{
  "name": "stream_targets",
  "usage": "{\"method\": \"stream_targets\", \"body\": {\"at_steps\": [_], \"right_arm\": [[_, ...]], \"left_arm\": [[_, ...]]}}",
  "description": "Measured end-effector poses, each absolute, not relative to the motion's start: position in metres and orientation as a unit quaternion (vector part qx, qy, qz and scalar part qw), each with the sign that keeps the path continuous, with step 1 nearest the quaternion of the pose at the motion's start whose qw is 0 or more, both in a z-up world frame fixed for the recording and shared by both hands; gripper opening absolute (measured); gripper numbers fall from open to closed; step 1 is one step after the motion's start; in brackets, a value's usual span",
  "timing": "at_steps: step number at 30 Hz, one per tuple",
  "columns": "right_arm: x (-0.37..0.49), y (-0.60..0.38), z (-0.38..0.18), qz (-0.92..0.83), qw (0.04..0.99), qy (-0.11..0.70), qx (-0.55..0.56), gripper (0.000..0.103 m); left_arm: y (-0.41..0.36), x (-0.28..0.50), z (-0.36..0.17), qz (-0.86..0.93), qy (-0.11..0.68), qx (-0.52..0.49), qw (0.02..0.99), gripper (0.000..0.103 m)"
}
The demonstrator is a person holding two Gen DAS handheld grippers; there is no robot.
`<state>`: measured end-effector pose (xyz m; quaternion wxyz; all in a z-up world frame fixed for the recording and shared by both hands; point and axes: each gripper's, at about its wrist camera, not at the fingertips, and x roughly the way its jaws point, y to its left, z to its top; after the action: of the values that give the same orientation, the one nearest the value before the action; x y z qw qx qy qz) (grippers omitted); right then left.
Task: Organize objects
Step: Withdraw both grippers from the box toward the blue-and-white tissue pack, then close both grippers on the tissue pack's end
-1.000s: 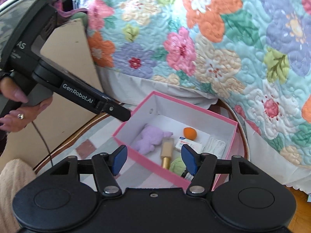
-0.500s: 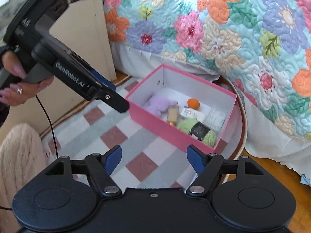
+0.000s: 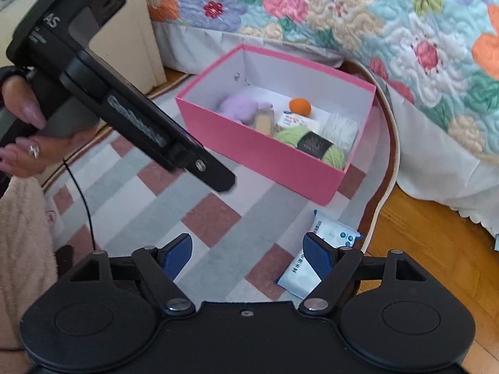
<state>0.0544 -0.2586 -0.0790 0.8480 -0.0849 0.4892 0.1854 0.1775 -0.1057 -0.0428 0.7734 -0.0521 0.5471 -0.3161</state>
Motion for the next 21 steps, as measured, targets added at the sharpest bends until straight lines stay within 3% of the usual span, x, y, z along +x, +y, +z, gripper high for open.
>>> {"method": "stream_targets", "body": {"at_steps": [18, 21], "right_arm": [[0.073, -0.309, -0.202, 0.104, 0.88, 0.454, -0.095, 0.083], [0.076, -0.314, -0.214, 0.101, 0.877, 0.461, -0.088, 0.083]], "left_arm": [[-0.183, 0.182, -0.166, -0.326, 0.544, -0.105, 0.766, 0.064], [-0.185, 0.182, -0.176, -0.334, 0.534, -0.12, 0.767, 0.059]]}}
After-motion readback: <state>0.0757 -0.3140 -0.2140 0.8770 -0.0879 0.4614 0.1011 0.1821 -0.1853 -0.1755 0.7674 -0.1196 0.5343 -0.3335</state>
